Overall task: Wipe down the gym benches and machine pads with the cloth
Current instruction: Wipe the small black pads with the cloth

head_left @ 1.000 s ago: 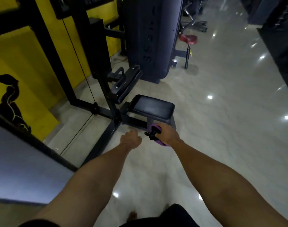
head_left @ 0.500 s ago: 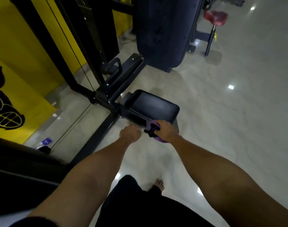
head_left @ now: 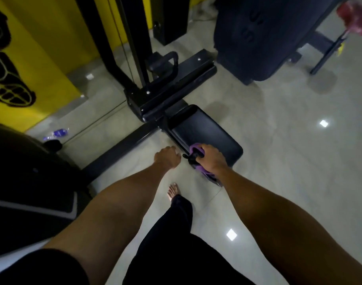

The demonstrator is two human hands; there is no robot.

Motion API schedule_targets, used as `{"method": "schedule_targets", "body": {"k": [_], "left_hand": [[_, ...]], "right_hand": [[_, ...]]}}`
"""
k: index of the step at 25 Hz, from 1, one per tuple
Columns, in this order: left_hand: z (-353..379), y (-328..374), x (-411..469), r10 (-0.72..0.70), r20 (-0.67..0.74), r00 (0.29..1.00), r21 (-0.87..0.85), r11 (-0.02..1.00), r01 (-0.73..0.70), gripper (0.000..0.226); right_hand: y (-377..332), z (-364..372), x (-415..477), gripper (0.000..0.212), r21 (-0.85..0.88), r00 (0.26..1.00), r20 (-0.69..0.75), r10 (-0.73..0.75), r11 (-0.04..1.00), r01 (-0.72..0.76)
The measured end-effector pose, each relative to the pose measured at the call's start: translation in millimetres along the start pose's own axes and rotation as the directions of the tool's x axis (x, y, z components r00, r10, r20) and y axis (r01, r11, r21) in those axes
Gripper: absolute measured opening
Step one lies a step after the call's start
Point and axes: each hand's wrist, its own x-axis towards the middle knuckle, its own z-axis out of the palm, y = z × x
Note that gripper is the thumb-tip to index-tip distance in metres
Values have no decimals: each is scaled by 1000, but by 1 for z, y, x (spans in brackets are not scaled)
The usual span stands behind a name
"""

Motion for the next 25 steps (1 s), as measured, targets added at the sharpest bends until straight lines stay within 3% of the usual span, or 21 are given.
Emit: {"method": "schedule_targets", "body": {"k": [8,14,21,23,25], "left_hand": [[11,-17,115,-218,-26,976,-212,955,208,47],[81,-20,213,-331,-147,932,-372,892,258,49],[136,-8,279,-432,-368,824,-636,763,116,49],[141,-10,284,-453,-394,800,-672,735,85,55],[146,-12,289,-446,-411,795,-676,734,62,53]], "right_hand": [[-11,-6,154,51,-56,985,121,-123,990,130],[29,63,280,54,-79,907,42,-419,904,421],[83,136,334,84,-461,739,83,-668,632,623],[63,139,364,72,-482,711,46,-702,608,631],[40,129,401,66,-519,739,67,-670,610,599]]}}
